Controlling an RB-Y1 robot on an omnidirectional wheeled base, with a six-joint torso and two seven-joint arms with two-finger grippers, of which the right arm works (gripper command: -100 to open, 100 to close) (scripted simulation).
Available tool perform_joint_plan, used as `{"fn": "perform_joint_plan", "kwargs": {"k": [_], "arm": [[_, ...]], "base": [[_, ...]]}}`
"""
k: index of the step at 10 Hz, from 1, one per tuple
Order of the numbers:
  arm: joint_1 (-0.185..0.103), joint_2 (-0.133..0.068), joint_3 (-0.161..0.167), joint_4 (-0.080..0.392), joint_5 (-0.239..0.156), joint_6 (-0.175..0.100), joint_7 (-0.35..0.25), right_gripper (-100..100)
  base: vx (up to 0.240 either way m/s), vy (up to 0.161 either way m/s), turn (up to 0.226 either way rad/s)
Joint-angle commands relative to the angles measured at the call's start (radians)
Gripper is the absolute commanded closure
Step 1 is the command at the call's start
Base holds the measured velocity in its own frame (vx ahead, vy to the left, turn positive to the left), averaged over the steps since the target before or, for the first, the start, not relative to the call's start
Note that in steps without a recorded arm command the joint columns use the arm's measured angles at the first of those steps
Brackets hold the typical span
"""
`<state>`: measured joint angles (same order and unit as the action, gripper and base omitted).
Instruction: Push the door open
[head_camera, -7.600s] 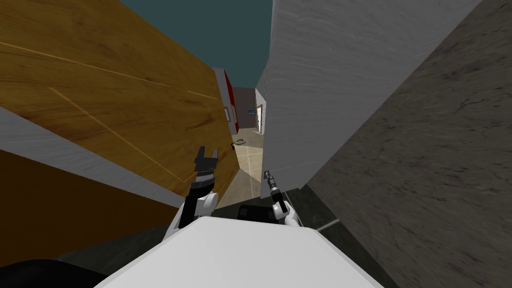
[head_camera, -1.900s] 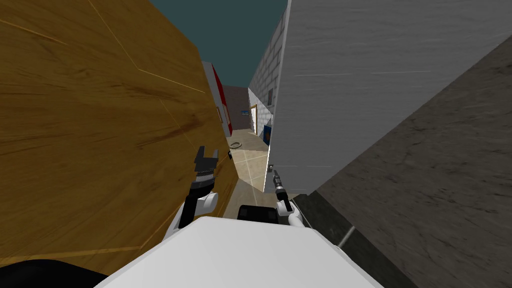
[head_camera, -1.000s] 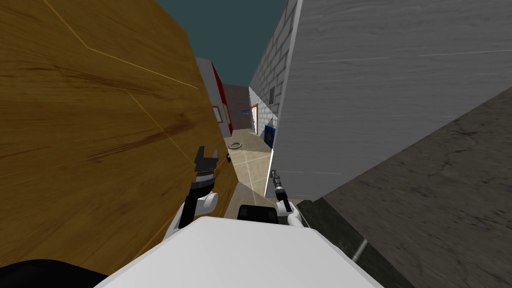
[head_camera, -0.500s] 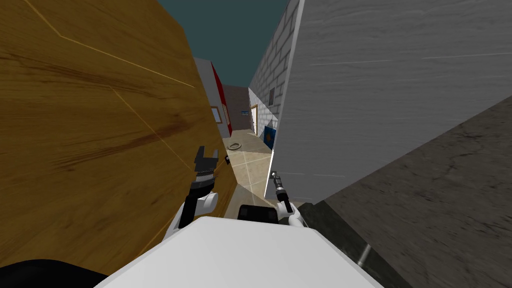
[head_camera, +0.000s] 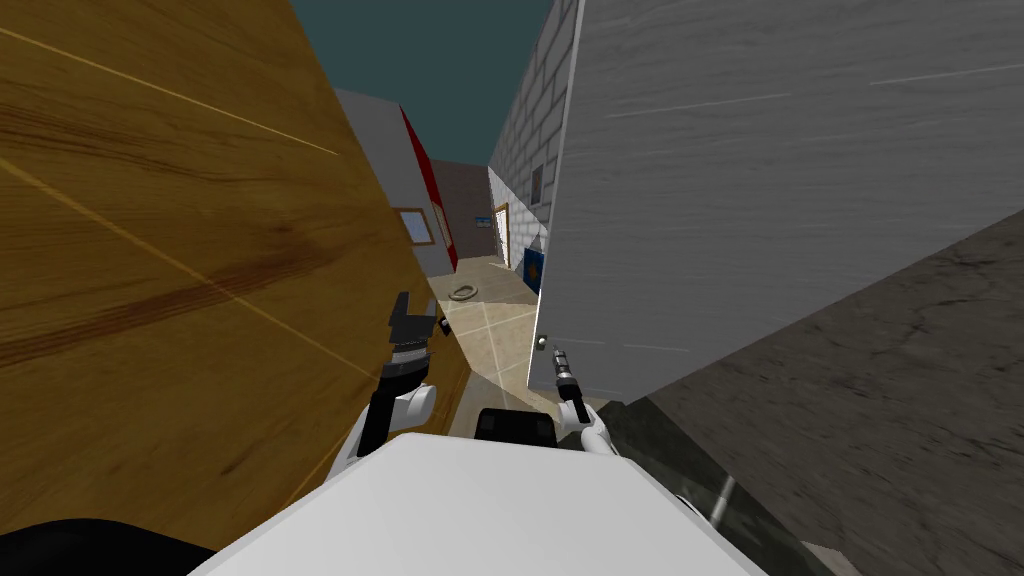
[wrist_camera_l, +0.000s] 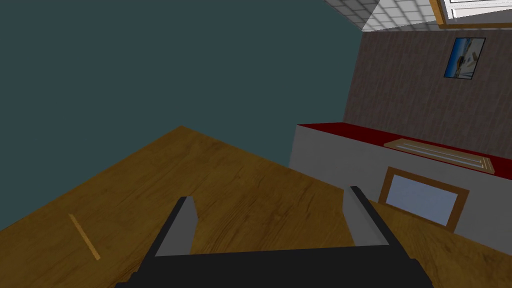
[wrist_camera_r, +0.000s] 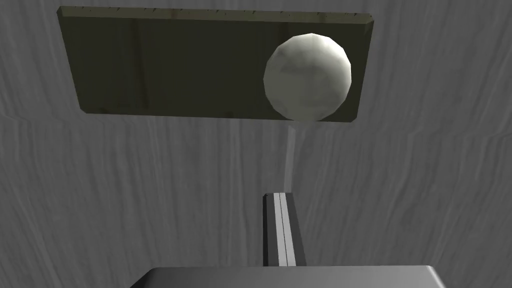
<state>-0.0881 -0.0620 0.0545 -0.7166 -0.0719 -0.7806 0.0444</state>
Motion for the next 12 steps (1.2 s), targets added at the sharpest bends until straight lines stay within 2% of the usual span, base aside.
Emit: {"fn": "perform_joint_plan", "kwargs": {"k": [1, 4, 6, 8, 12], "arm": [[0.001, 0.000, -0.001, -0.001, -0.002, 0.003, -0.001, -100], [0.003, 0.016, -0.006, -0.010, -0.010, 0.012, 0.000, -100], [0.005, 0.045, -0.010, -0.016, -0.016, 0.019, 0.000, -100], [0.005, 0.023, -0.011, -0.011, -0.016, 0.012, 0.000, -100], [0.007, 0.014, -0.018, -0.005, -0.020, -0.001, 0.004, -100]], "base": [[-0.189, 0.077, -0.025], [-0.212, 0.095, -0.059], [-0.223, 0.130, -0.066], [0.013, 0.047, 0.006], [0.220, -0.006, 0.028]]}}
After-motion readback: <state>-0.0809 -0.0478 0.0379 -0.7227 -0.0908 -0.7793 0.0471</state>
